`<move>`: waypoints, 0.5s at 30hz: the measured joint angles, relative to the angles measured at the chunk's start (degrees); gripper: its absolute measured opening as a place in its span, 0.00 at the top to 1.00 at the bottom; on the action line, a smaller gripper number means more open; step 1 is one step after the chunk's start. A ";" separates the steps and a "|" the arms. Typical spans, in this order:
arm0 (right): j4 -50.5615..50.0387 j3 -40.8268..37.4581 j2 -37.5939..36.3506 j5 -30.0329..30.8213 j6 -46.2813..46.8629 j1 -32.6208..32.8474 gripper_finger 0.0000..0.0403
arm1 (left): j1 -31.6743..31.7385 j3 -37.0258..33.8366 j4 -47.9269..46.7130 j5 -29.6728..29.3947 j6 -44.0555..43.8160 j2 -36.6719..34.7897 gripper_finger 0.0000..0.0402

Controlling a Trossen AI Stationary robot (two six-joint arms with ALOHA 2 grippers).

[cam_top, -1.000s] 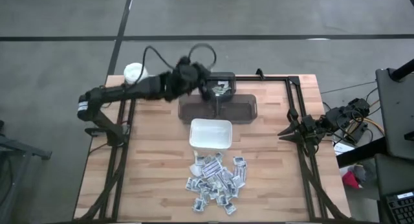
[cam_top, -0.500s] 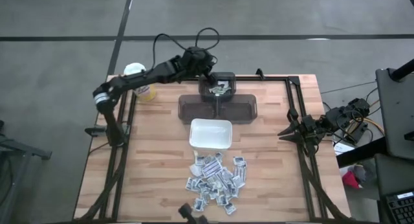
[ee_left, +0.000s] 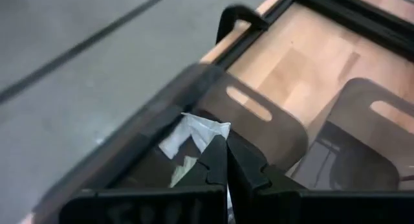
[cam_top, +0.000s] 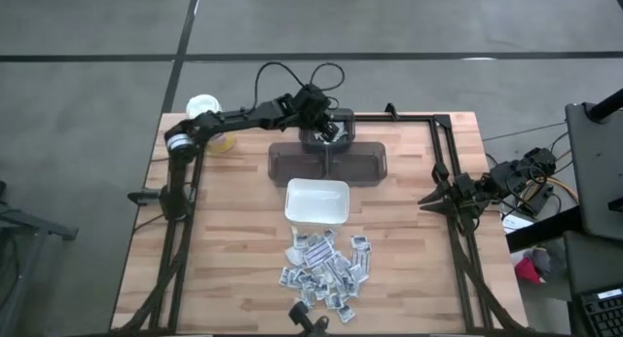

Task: Pick & Place First Aid Supplies
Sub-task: Put the green bandage into the top black bin

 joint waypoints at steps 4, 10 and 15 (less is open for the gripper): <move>0.00 0.00 0.00 0.00 0.00 0.00 0.85 | 0.00 -0.01 -0.78 2.35 -2.89 0.87 1.00; 0.00 0.00 0.00 0.00 0.00 -0.02 0.85 | 0.00 -0.02 -3.93 3.12 -4.62 2.17 1.00; 0.00 0.00 0.00 0.00 0.00 -0.02 0.85 | 0.15 -0.07 -4.31 3.60 -5.02 3.64 1.00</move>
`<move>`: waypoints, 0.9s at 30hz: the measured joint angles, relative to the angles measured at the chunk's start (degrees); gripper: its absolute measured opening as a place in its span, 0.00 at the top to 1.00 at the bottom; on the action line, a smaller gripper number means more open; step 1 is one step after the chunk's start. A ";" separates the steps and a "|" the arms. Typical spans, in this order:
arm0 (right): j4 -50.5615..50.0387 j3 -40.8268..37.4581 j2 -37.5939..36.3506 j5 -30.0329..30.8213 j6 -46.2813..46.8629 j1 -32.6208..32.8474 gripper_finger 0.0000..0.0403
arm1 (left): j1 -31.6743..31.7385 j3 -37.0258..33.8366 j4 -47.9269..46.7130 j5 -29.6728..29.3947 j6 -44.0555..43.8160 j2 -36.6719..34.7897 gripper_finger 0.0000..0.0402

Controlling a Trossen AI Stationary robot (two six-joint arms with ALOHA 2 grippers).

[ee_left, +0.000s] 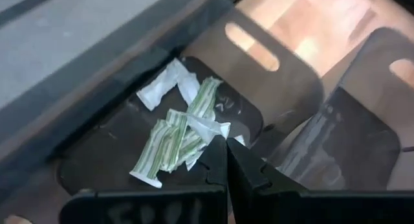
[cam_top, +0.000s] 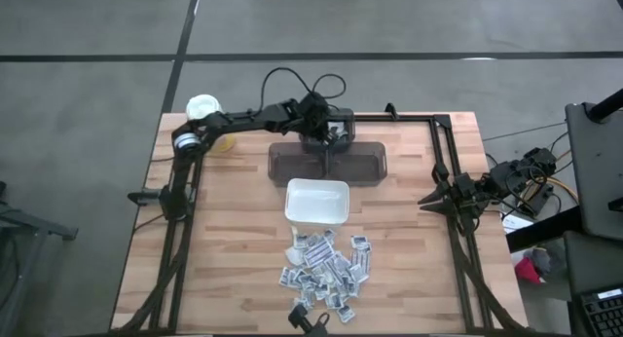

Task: Pick & Place First Aid Supplies
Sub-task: Put the green bandage into the top black bin

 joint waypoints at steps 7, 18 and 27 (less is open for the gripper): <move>-0.02 0.00 0.00 0.00 0.00 0.00 0.85 | 0.47 -0.02 -0.11 -0.07 -0.02 1.23 1.00; -0.01 0.00 0.00 0.00 0.00 0.01 0.85 | 1.16 -0.11 -0.06 -0.20 0.63 1.46 1.00; -0.02 0.00 0.00 -0.01 0.00 0.02 0.85 | 1.18 -0.76 -0.13 -0.20 0.63 1.46 0.98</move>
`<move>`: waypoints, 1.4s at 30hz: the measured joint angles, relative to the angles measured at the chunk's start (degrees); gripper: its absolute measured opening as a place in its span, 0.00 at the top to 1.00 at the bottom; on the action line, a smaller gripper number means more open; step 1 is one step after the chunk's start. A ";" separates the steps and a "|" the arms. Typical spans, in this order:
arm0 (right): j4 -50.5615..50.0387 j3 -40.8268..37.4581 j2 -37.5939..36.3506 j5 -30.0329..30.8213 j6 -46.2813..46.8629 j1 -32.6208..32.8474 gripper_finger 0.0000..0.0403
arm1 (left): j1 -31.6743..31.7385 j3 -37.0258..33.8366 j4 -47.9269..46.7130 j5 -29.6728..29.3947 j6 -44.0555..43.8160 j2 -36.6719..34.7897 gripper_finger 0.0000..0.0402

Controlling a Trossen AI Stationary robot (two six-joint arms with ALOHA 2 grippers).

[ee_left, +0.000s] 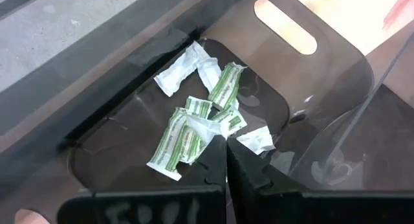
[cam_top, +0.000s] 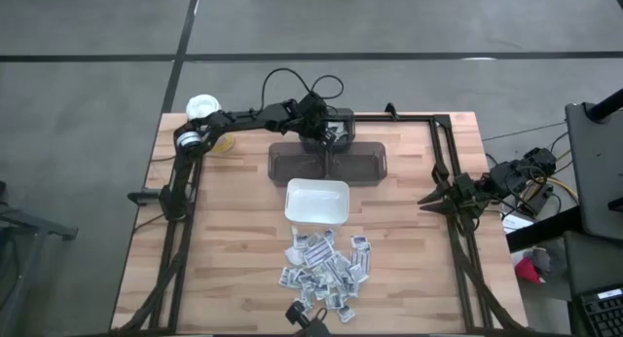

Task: Pick & Place First Aid Supplies
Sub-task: Put the green bandage into the top black bin

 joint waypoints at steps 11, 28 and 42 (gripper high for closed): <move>-0.01 0.00 0.00 0.00 0.12 0.00 0.85 | 0.19 0.55 -1.49 0.00 -0.61 -0.10 0.67; 0.01 0.00 0.09 -0.02 0.18 -0.02 0.85 | -6.29 9.46 -34.13 19.21 -8.75 -13.89 0.60; -0.01 0.00 0.09 -0.02 0.01 -0.02 0.85 | -29.67 9.33 -44.31 14.88 -23.31 -17.80 0.60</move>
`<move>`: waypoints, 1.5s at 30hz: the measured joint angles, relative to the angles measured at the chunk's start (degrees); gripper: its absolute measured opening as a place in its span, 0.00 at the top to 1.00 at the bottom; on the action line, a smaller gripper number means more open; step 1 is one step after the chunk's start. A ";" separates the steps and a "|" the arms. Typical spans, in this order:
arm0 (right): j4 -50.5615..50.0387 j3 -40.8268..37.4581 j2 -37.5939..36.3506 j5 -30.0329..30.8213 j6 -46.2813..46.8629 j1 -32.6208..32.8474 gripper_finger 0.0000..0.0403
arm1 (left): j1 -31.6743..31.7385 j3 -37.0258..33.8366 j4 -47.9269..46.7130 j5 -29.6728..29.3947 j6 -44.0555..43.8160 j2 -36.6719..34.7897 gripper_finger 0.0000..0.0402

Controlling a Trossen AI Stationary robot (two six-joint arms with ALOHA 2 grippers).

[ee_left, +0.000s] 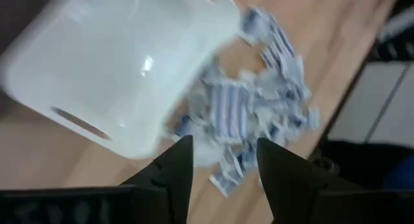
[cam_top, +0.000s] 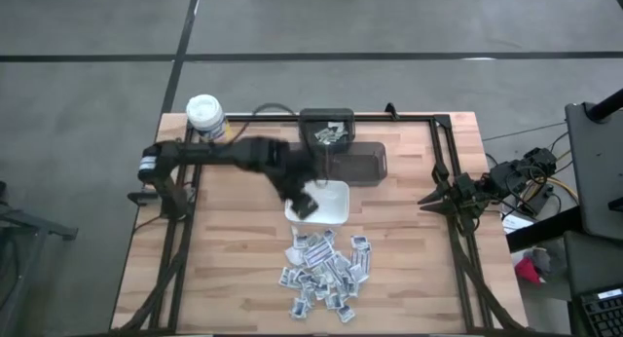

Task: Pick & Place First Aid Supplies
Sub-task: Put the green bandage into the top black bin

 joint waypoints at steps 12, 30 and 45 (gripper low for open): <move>-0.02 0.00 0.00 0.00 -2.47 0.00 0.85 | -16.23 -5.03 5.36 -12.05 -11.48 0.33 0.60; -0.02 0.00 0.00 0.02 -4.10 0.00 0.85 | -22.45 -28.95 47.83 -11.89 -11.38 0.38 0.60; -0.02 0.00 0.00 0.02 -4.10 0.02 0.85 | -23.03 -30.13 48.08 -11.93 -24.35 0.38 0.59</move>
